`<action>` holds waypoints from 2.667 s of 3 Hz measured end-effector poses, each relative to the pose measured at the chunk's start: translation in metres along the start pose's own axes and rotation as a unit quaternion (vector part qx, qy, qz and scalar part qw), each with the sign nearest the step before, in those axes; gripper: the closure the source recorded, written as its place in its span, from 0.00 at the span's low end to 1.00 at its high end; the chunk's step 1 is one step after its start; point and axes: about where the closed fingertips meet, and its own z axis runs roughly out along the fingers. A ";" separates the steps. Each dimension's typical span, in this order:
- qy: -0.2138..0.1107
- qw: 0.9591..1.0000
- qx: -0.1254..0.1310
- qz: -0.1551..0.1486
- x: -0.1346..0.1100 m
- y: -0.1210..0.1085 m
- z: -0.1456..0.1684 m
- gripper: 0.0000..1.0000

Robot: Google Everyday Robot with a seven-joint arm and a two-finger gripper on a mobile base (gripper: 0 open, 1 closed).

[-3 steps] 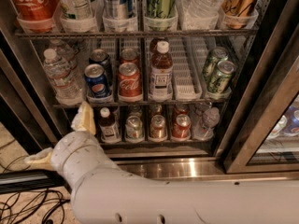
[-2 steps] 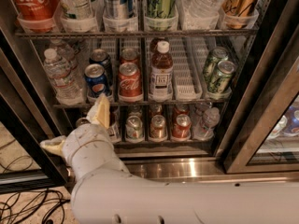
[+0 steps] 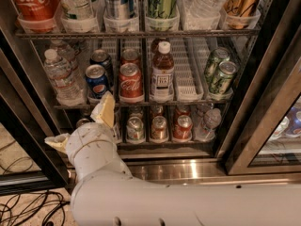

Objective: Pick water bottle from middle shelf of fridge

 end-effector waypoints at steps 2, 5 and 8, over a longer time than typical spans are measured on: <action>-0.038 0.998 0.039 0.026 -0.002 -0.006 0.019 0.00; -0.109 0.990 0.072 0.052 -0.014 -0.001 0.066 0.05; -0.131 0.987 0.057 0.070 -0.023 0.020 0.093 0.33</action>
Offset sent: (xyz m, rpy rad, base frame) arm 0.0475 0.0062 0.0027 0.1638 -0.1719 -0.1087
